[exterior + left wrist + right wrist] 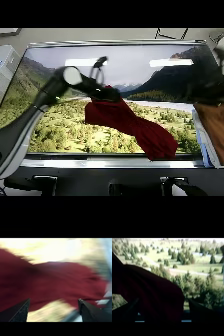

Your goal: Fold the clothes and pants, and hang the long-sleeved shirts on hangers.

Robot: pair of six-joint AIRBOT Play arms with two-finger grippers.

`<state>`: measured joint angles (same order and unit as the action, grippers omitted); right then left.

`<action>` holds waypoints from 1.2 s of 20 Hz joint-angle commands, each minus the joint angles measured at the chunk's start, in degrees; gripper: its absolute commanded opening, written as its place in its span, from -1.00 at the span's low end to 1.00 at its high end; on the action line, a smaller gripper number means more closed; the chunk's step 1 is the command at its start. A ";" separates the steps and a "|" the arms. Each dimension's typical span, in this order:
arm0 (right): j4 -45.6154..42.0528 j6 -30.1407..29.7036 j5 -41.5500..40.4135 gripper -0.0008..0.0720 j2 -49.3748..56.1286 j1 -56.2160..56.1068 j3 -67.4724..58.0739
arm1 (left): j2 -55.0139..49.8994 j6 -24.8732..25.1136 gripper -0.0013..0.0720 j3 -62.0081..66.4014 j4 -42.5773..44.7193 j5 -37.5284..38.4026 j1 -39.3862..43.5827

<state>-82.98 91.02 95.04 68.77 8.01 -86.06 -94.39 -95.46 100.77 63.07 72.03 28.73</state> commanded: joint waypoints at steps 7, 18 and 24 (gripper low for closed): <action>4.96 -1.73 0.39 0.99 -3.04 -0.04 38.21 | 1.14 6.05 0.98 -23.67 0.85 1.44 -21.57; 12.37 -0.15 -3.56 1.00 -10.93 -0.04 49.59 | -4.39 10.71 0.52 -27.69 -5.27 -8.48 -16.48; 16.44 0.28 -9.46 1.00 -10.91 -0.04 55.39 | -4.66 11.26 -0.90 -27.67 -5.25 -8.46 -15.89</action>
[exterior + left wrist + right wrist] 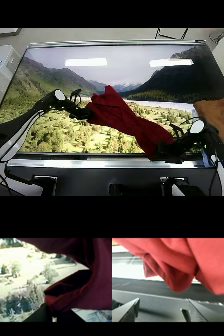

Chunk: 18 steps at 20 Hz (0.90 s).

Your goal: Fold the clothes and pants, and hang the long-sleeved shirts on hangers.

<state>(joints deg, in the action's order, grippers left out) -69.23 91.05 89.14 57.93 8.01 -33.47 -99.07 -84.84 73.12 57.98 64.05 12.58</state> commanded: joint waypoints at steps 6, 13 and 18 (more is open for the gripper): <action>12.61 0.22 -17.70 0.99 -0.07 -0.04 9.81 | 3.02 0.92 -0.90 -0.02 -0.17 -0.42 0.31; 15.28 1.01 -20.09 0.47 4.15 -0.07 9.92 | 4.90 0.87 -0.90 -0.02 -0.24 1.05 0.87; 20.13 -3.08 -18.95 -0.88 5.42 -0.04 8.87 | 6.78 0.92 -0.90 0.00 -0.15 1.84 1.05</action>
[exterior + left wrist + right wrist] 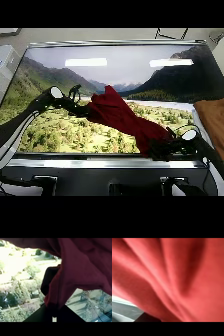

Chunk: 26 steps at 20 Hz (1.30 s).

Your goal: Fold the clothes and pants, and hang the long-sleeved shirts on hangers.

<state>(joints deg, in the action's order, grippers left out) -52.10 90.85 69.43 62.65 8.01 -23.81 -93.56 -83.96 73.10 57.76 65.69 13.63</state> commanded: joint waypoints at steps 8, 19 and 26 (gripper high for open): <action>-11.80 -4.20 -1.92 -0.88 -11.85 -0.04 -47.56 | 22.45 0.00 -0.90 19.39 2.40 -1.64 -8.94; -26.67 4.98 -1.99 -0.88 -20.68 -0.04 -72.39 | 50.29 -7.65 -0.90 29.77 19.37 -3.43 -12.59; -26.53 7.69 10.08 -0.88 -2.69 -0.04 -63.17 | 50.14 -8.00 -0.90 2.54 21.29 -5.68 -12.35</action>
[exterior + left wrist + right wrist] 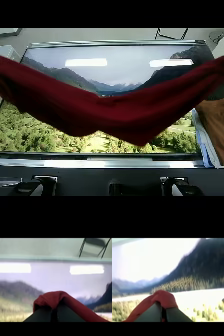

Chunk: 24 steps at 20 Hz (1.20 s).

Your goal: Fold the clothes and pants, and hang the long-sleeved shirts on hangers.

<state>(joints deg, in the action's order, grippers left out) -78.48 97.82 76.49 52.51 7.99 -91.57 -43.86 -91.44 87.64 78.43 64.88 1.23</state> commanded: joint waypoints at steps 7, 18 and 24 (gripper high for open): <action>14.60 4.63 -9.11 -0.88 34.58 -0.02 11.93 | -3.69 -0.52 -0.90 -42.73 -17.64 -24.74 0.07; 18.97 -9.25 8.13 0.61 33.44 1.86 32.09 | -5.53 1.44 -0.90 -45.48 -17.42 -17.29 -0.09; 36.74 -13.20 -8.11 0.61 32.41 -8.50 45.81 | -5.51 1.44 -0.90 -45.48 -17.42 -15.80 -0.09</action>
<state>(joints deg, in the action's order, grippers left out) -49.23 86.37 74.96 85.32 3.88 -50.59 -49.32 -90.06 42.19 61.06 47.97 1.19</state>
